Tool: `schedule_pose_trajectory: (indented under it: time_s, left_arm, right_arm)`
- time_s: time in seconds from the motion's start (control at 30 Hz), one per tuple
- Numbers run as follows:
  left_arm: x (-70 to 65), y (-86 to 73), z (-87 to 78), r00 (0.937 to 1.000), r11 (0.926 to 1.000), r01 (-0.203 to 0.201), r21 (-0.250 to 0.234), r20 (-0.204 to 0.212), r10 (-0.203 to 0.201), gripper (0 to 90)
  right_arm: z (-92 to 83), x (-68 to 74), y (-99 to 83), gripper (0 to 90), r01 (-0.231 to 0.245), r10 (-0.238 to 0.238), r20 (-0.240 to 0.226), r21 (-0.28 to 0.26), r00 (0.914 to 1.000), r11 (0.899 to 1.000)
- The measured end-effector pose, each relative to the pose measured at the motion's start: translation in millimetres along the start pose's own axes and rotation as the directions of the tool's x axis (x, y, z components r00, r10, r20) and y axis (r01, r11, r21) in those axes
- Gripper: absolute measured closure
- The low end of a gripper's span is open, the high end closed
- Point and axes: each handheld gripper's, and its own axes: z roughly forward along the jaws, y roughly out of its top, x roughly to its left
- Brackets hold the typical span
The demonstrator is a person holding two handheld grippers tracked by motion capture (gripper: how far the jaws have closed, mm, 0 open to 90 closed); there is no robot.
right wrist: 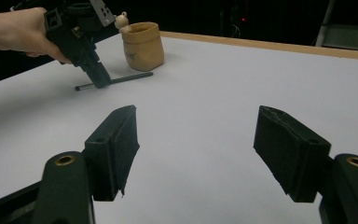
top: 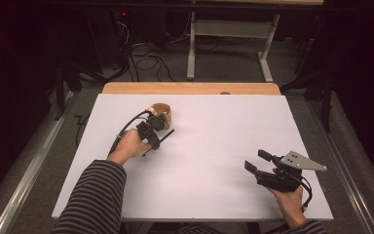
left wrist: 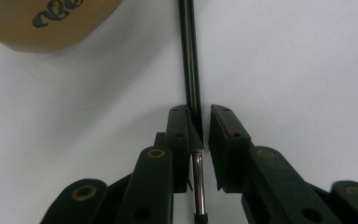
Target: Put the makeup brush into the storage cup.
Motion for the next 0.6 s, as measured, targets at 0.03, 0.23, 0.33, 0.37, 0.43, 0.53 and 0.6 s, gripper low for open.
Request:
schedule_pose_trajectory:
  time_s: [0.03, 0.23, 0.33, 0.37, 0.43, 0.53, 0.6]
  left_arm:
    - [0.0, 0.0, 0.0, 1.0000, 1.0000, 0.000, 0.000, 0.000, 0.000, 78.0]
    - [1.1, -0.3, 0.3, 1.0000, 1.0000, -0.001, -0.003, 0.008, 0.001, 78.6]
    - [2.0, -0.4, 0.4, 0.9999, 1.0000, 0.000, -0.005, 0.016, 0.000, 80.1]
    - [2.5, -0.3, 0.5, 0.9998, 1.0000, 0.000, -0.005, 0.020, 0.000, 80.8]
    - [2.9, -0.2, 0.5, 0.9997, 1.0000, -0.001, -0.005, 0.024, 0.001, 82.4]
    - [3.4, -0.4, 0.5, 0.9996, 1.0000, -0.006, -0.007, 0.029, 0.006, 83.1]
    - [4.3, -0.6, 0.6, 0.9994, 0.9999, -0.007, -0.009, 0.035, 0.007, 83.2]
  right_arm:
    - [0.0, 0.0, 0.0, 31.6, -0.001, 0.001, -0.001, 0.002, 1.0000, 1.000]
    - [0.4, -0.1, -0.1, 31.6, -0.002, 0.002, 0.001, 0.004, 1.0000, 1.000]
    - [0.3, -0.1, -0.1, 31.6, -0.002, 0.002, 0.002, 0.005, 1.0000, 1.000]
    - [0.3, -0.1, -0.2, 31.7, -0.003, 0.003, 0.001, 0.005, 1.0000, 1.000]
    - [0.2, -0.1, -0.2, 31.8, -0.003, 0.003, 0.000, 0.005, 1.0000, 1.000]
    - [0.4, -0.8, -0.4, 31.9, -0.009, 0.009, 0.000, 0.005, 1.0000, 1.000]
    - [0.6, -1.0, -0.5, 32.0, -0.012, 0.012, -0.001, 0.005, 0.9999, 1.000]
